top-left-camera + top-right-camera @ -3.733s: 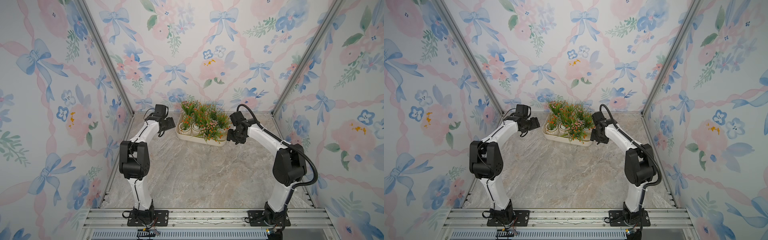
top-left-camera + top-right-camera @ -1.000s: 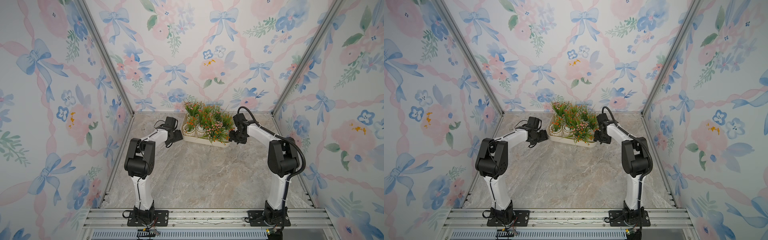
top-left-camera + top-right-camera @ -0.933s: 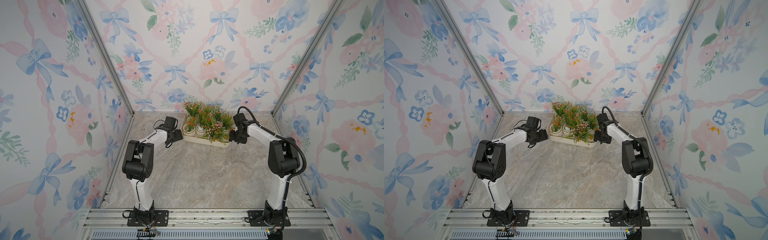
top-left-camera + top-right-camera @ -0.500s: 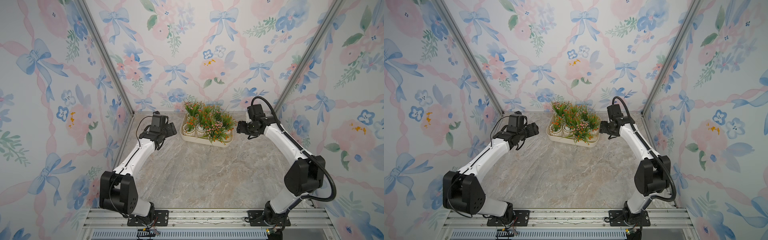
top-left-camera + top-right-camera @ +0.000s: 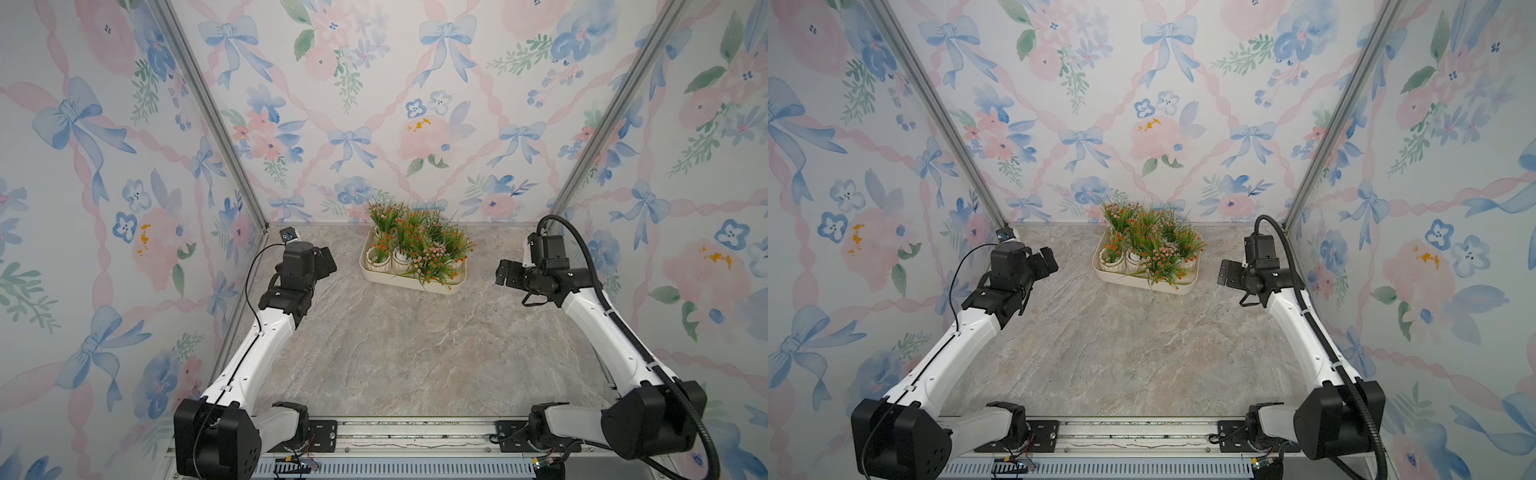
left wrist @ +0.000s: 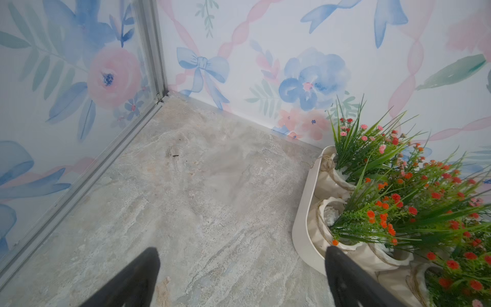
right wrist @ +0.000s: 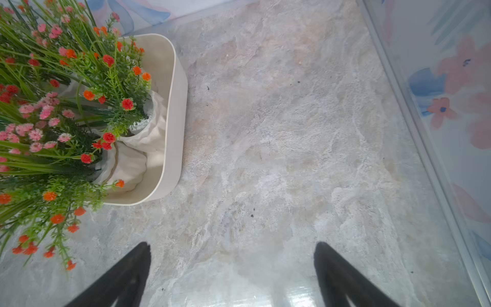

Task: Put the potted gypsophila into the storage box
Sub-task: Reset both arms

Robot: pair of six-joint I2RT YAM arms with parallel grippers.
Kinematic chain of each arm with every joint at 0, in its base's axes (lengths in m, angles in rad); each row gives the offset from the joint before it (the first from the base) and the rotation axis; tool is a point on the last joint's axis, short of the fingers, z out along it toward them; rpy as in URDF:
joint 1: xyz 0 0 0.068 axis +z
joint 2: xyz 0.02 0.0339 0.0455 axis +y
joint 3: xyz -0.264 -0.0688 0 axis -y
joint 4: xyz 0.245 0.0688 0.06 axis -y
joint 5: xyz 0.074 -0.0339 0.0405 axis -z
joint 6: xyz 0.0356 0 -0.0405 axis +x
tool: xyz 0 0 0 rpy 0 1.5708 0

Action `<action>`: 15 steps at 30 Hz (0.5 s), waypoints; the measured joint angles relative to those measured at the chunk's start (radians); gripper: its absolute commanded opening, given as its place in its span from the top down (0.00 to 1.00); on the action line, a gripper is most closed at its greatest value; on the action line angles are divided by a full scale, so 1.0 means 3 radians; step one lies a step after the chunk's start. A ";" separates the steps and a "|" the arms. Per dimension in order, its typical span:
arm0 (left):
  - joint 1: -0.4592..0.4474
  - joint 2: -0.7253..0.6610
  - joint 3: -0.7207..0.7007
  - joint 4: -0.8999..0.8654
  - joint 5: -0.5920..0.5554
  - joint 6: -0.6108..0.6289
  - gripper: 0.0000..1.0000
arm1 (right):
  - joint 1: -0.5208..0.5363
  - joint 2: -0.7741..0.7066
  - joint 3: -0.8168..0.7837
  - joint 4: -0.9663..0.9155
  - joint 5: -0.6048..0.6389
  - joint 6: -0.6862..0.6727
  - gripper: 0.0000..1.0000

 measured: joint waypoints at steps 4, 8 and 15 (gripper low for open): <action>0.0015 -0.0009 -0.0367 0.0533 -0.0112 0.0132 0.02 | -0.0020 -0.0352 -0.0256 0.0112 0.0262 -0.0025 0.03; 0.0107 -0.0011 -0.0977 0.1387 -0.0149 0.0394 0.02 | -0.0050 -0.0660 -0.0507 0.0239 0.0477 -0.0076 0.03; 0.0134 0.0340 -0.1592 0.2556 -0.0182 0.0926 0.02 | -0.0123 -0.0899 -0.0797 0.0327 0.0580 -0.0354 0.03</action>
